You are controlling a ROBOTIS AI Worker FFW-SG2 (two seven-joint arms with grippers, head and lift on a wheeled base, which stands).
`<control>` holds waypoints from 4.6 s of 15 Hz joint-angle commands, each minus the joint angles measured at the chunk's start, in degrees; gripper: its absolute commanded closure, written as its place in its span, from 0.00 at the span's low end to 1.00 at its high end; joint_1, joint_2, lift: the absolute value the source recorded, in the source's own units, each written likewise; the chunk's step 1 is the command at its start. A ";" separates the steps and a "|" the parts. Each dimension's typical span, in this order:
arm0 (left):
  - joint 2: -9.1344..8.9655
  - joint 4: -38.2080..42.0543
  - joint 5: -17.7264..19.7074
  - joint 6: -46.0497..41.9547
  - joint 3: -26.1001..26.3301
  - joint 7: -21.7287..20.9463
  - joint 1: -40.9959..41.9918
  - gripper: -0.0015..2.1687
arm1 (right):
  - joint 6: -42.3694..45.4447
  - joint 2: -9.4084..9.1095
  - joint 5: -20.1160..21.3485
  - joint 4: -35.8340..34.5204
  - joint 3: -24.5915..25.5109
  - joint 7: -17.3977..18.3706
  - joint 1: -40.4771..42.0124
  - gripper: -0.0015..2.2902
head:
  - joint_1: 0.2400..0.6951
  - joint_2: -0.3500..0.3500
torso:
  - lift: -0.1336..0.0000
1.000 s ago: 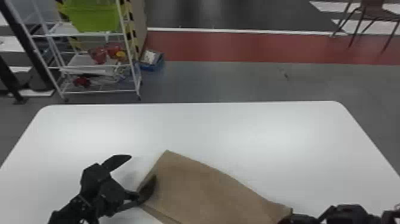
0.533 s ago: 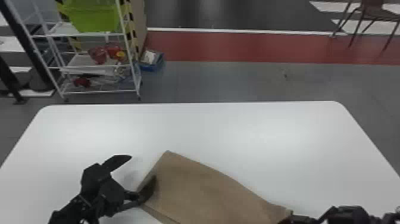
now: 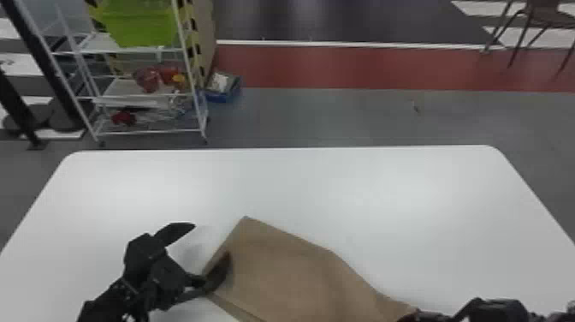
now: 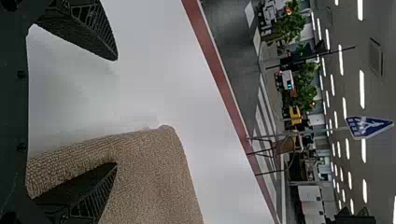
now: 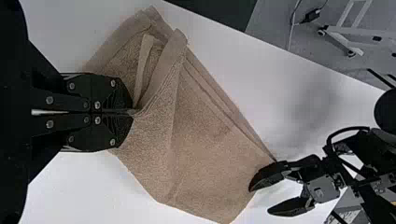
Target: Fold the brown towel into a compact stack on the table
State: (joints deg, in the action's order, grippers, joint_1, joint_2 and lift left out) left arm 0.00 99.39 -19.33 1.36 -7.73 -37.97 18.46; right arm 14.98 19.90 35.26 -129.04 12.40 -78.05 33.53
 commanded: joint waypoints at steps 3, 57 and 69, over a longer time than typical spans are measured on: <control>-0.15 0.01 -0.44 0.36 0.00 0.00 -0.09 0.04 | -1.58 0.57 -0.11 -0.25 -0.01 -0.28 1.36 0.75 | 1.00 0.47 | 0.11; -0.15 15.13 -11.87 31.12 2.20 -15.65 -0.01 0.03 | -105.06 -12.70 -17.95 -19.76 1.40 -0.28 6.81 0.08 | 1.00 0.53 | 0.11; -0.15 15.04 -11.87 31.12 3.34 -15.65 0.52 0.04 | -105.06 -18.15 -23.31 -12.38 8.25 0.35 0.92 0.08 | 1.00 0.47 | 0.11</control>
State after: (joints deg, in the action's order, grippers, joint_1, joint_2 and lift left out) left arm 0.00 114.43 -31.20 32.48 -4.55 -53.61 18.91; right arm -88.38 1.89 13.04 -141.65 19.38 -77.66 34.84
